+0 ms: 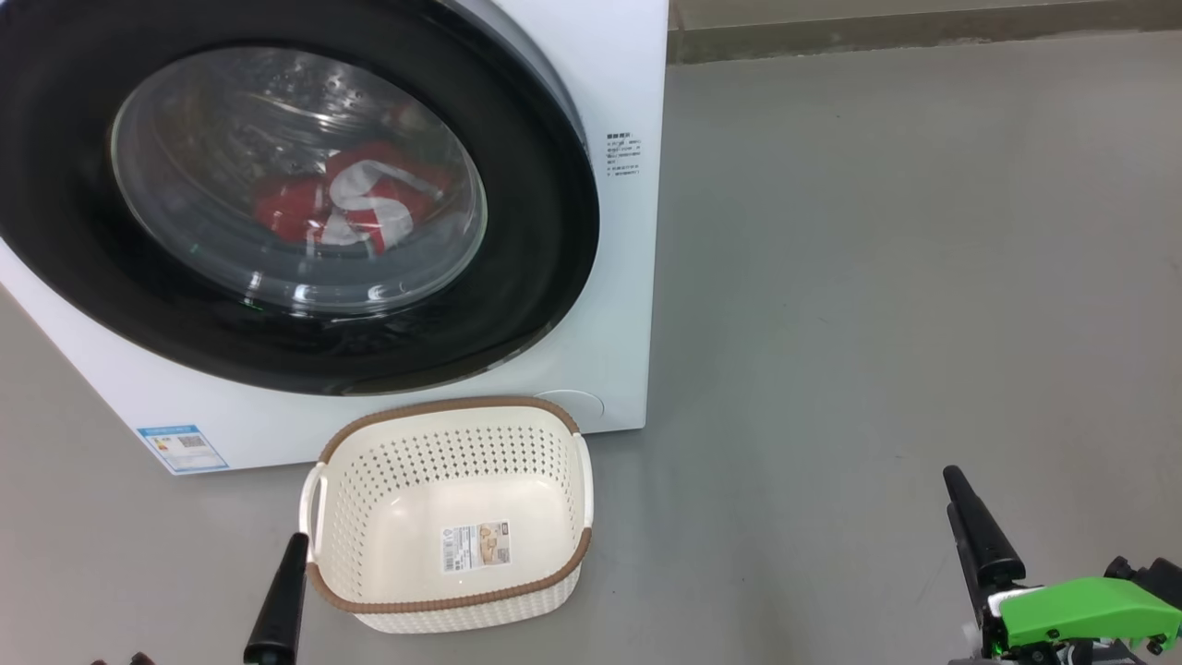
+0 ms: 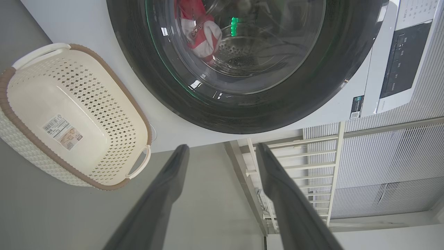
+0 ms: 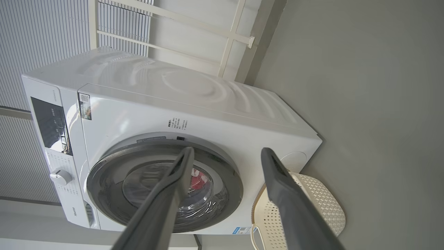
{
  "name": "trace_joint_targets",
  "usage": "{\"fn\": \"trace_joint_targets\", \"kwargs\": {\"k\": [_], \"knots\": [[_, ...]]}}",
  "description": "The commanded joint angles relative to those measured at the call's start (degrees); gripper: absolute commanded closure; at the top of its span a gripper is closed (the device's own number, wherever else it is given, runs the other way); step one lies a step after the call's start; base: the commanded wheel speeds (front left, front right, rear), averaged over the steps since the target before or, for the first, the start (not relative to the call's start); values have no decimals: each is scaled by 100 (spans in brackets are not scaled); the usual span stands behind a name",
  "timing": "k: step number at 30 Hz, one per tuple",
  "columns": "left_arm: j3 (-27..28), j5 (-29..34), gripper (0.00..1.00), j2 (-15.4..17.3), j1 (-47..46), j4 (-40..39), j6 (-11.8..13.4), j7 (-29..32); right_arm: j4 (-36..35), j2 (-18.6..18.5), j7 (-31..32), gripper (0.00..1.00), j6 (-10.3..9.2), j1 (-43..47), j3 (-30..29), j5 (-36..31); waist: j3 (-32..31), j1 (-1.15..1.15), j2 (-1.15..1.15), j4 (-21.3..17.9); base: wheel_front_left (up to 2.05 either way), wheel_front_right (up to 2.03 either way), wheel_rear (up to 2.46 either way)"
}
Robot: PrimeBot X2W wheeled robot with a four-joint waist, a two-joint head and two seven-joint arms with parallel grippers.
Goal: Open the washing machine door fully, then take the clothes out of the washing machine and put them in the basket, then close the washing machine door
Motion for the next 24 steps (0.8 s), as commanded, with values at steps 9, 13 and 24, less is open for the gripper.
{"fn": "trace_joint_targets", "kwargs": {"k": [9,13,24], "knots": [[126,1044,0,79,70,-396,-13,-214,-129,-117,-219,0,1,-7,145,-973,-11,0,0,47,0,0,0],[117,1598,0,93,123,-463,27,-300,-142,-118,-303,0,1,5,210,-1368,-13,0,0,63,0,0,0],[46,2440,0,168,213,-565,189,-470,-114,-197,-471,0,1,32,430,-2119,-17,0,0,97,0,0,0]]}}
